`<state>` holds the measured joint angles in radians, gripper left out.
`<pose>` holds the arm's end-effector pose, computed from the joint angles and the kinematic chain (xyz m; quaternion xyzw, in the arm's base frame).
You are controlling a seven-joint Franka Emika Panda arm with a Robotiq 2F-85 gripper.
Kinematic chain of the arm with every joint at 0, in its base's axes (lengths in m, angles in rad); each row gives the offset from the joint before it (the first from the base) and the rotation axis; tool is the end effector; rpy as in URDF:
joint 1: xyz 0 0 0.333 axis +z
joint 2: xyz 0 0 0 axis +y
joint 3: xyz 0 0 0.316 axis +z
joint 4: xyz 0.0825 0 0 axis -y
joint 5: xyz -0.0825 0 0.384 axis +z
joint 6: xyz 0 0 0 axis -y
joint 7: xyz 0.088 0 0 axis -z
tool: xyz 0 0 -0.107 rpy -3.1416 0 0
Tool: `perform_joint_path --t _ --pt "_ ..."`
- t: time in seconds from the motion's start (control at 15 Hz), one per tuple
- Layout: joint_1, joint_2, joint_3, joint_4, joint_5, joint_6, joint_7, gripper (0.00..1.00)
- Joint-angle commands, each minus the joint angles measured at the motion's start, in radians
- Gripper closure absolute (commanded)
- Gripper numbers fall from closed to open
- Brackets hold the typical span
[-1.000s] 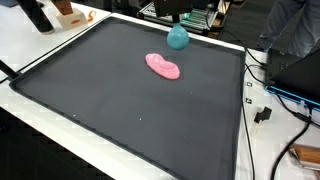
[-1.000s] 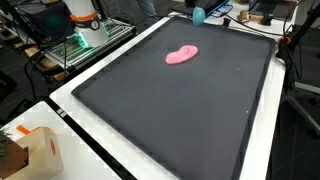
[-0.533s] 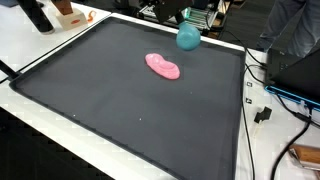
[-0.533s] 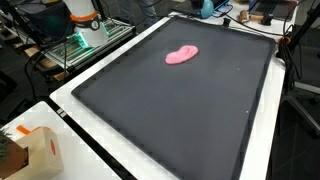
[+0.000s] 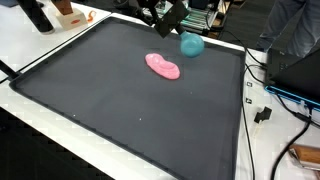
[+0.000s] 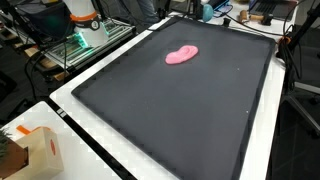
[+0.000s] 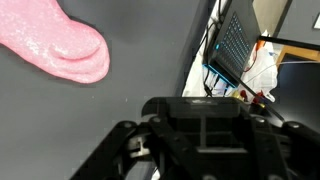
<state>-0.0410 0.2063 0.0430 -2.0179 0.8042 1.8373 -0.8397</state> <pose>0.5565 0.0582 0.3453 -0.8936 -0.2101 0.0178 0.3962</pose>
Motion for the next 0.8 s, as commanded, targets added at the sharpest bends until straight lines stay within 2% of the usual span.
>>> perform_joint_path --t 0.0,0.33,0.73 --pt "0.001 0.02 0.002 -0.026 0.028 0.01 -0.05 0.65" --pt "0.0 0.046 0.005 -0.044 0.027 0.018 -0.077 0.65" --pt "0.008 0.044 0.007 -0.107 0.051 0.145 -0.086 0.65"
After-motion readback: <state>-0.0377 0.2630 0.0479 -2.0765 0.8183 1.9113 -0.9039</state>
